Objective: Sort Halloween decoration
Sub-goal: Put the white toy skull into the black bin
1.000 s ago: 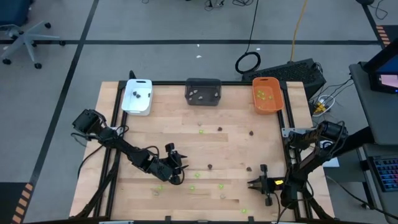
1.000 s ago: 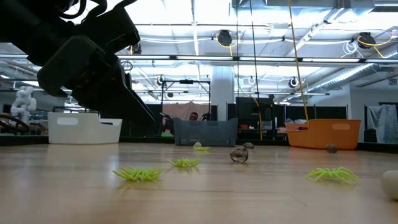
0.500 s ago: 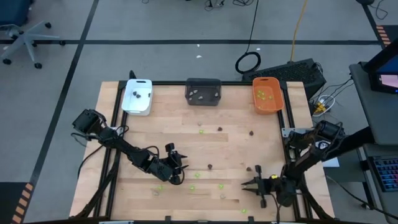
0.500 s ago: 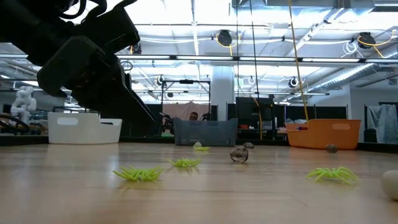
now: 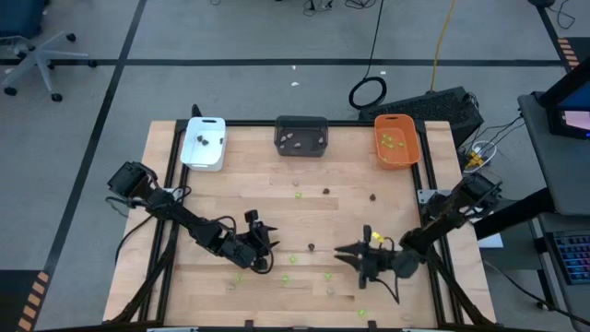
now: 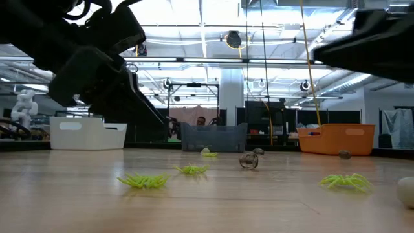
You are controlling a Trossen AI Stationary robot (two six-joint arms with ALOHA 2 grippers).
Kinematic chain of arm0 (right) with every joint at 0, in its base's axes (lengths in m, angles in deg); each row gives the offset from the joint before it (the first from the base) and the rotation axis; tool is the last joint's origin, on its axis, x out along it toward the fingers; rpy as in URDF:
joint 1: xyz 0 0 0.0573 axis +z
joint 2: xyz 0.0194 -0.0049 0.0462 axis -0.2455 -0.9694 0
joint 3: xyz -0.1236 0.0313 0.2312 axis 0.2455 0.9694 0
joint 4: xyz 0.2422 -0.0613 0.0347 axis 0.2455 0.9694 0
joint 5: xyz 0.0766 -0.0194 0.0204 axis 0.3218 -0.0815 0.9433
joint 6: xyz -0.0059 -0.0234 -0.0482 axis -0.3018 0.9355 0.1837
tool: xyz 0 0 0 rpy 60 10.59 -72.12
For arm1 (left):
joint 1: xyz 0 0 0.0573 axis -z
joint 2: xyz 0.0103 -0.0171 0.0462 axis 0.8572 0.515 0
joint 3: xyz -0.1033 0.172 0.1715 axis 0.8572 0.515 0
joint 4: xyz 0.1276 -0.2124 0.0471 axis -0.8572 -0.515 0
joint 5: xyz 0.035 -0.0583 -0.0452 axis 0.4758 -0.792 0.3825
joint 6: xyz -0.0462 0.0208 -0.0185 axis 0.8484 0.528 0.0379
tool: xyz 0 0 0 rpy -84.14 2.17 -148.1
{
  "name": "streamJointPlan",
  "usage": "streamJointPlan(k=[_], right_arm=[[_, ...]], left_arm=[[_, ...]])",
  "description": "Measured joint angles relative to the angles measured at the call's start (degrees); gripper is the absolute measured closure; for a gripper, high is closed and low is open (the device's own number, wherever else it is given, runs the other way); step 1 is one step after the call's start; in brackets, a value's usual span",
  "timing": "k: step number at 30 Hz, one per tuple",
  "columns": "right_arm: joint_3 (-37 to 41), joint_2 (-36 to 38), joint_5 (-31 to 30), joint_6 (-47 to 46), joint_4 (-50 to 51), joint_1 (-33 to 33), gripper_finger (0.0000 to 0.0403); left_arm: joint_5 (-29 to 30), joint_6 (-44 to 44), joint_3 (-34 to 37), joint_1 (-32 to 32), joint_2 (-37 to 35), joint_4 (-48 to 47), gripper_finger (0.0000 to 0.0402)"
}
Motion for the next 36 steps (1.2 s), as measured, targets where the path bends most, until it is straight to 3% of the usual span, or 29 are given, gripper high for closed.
streamJointPlan(k=[8, 17, 29, 36], right_arm=[[0.00, 0.04, 2.72, 25.42, -3.05, -9.16, 0.0361], [0.00, 0.04, 10.40, 32.91, -3.08, -18.66, 0.0361], [-0.02, 0.07, 14.03, 32.52, -3.21, -23.93, 0.0360], [-0.02, 0.07, 15.10, 17.16, -3.22, -24.99, 0.0360]], left_arm=[[2.55, -5.44, 0.00, -3.27, 0.00, 0.53, 0.0212], [2.57, -5.37, -0.01, -5.46, 0.00, 0.71, 0.0212], [2.57, -4.89, -0.02, -5.46, 0.00, 0.71, 0.0212], [2.56, -2.65, -0.02, -5.46, 0.00, 0.71, 0.0212]])
